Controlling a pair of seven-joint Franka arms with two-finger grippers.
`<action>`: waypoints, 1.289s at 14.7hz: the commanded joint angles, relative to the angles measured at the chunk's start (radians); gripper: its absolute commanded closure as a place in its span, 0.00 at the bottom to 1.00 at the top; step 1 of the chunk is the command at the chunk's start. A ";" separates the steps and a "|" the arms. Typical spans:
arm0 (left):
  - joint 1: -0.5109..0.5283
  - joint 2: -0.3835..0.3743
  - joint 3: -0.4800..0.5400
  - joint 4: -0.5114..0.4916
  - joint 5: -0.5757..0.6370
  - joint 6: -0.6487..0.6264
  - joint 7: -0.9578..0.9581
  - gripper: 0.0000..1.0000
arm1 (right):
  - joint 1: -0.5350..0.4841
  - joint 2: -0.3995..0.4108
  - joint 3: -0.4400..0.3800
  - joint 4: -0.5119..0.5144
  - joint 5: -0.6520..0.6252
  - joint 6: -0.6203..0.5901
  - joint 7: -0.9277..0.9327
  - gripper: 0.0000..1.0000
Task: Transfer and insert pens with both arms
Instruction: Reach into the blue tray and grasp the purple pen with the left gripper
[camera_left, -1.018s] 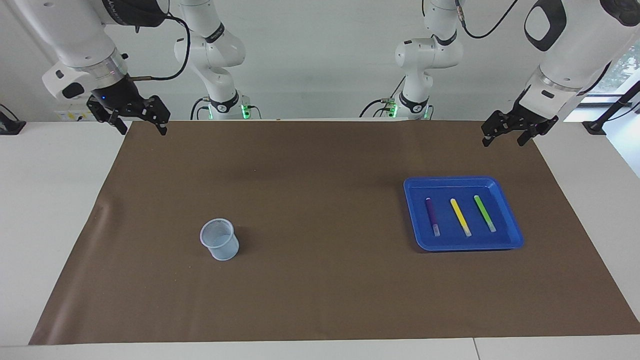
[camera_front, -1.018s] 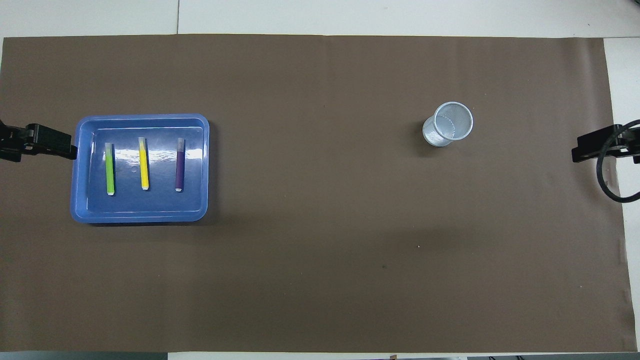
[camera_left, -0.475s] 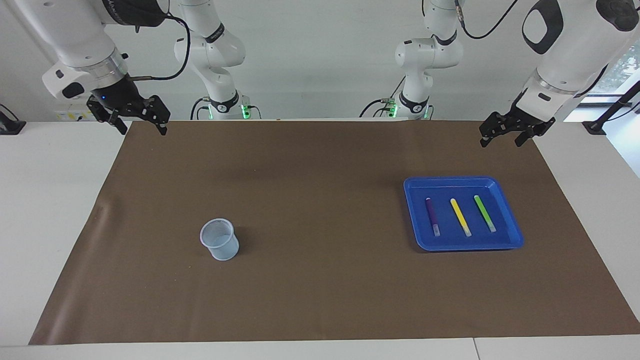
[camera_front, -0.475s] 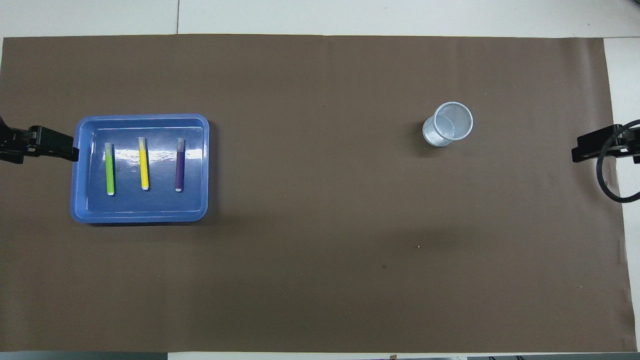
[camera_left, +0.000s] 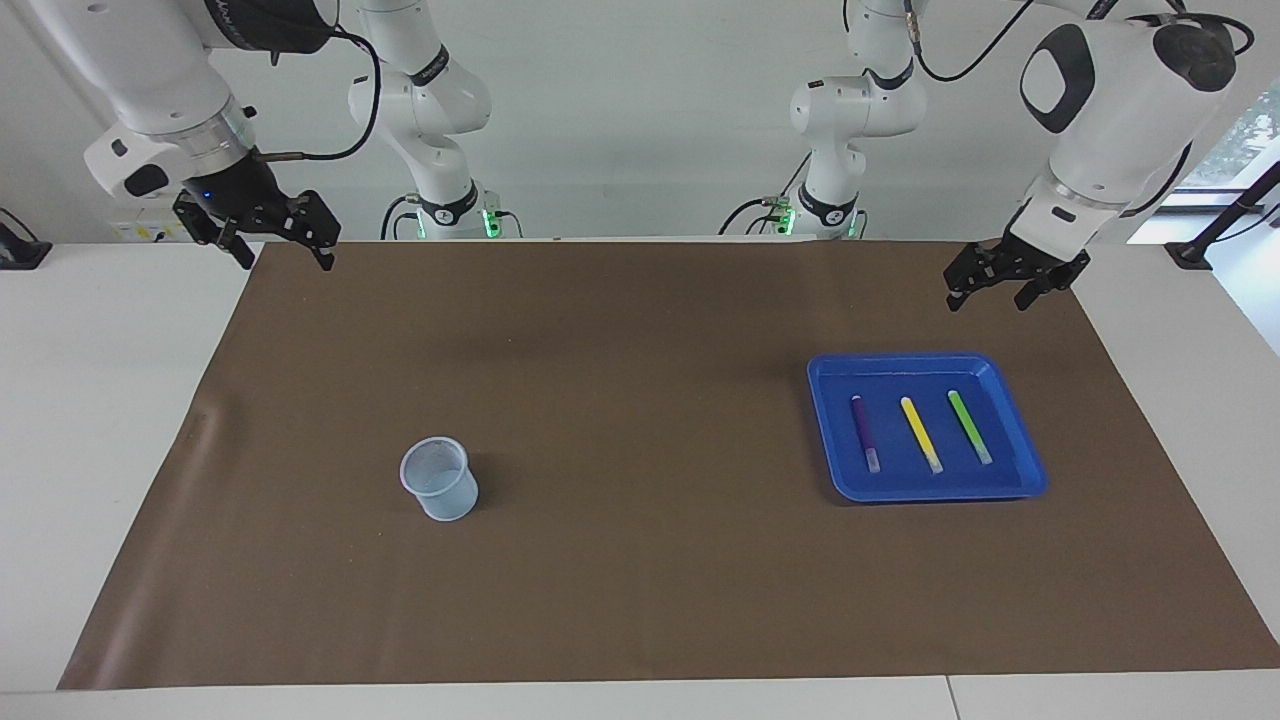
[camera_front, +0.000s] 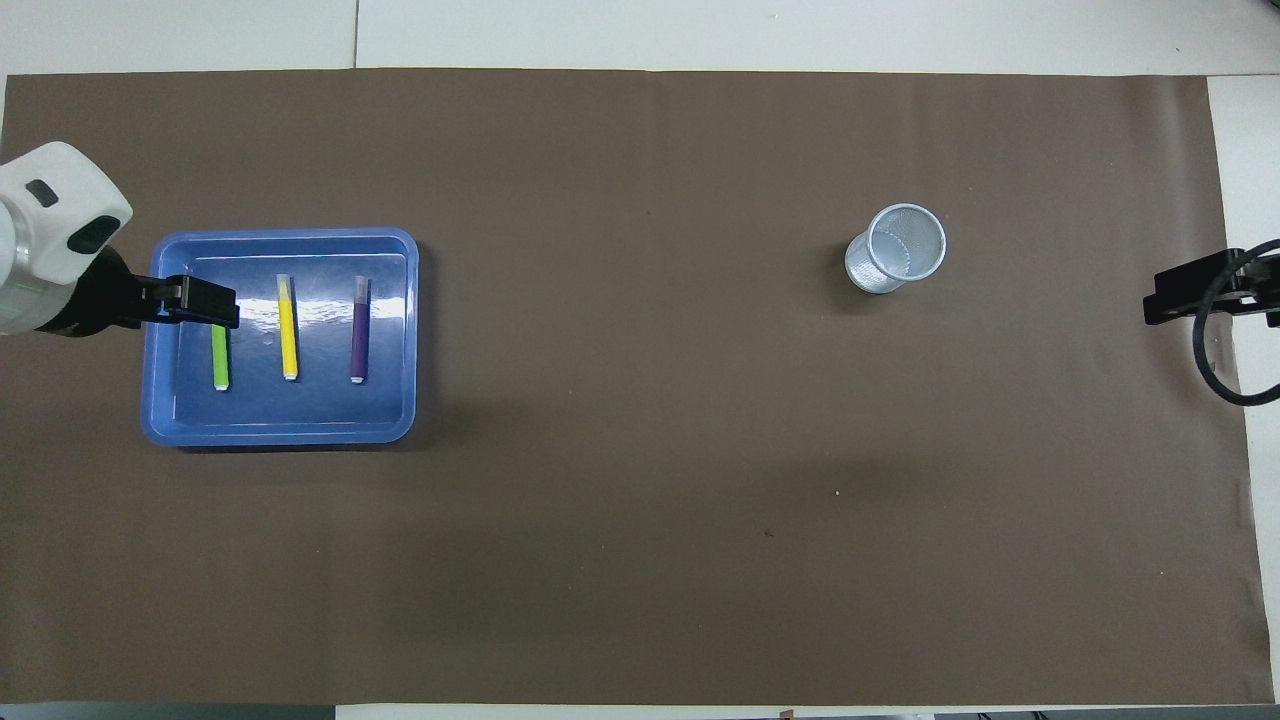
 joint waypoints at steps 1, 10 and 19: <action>-0.037 0.003 0.006 -0.115 0.021 0.147 -0.015 0.00 | -0.006 0.011 0.003 0.017 0.008 -0.006 -0.019 0.00; -0.077 0.181 0.004 -0.231 0.021 0.468 0.005 0.03 | -0.003 0.010 0.003 0.021 0.010 -0.006 -0.019 0.00; -0.107 0.301 0.006 -0.231 0.021 0.600 0.006 0.54 | -0.001 0.011 0.005 0.023 0.013 0.004 -0.018 0.00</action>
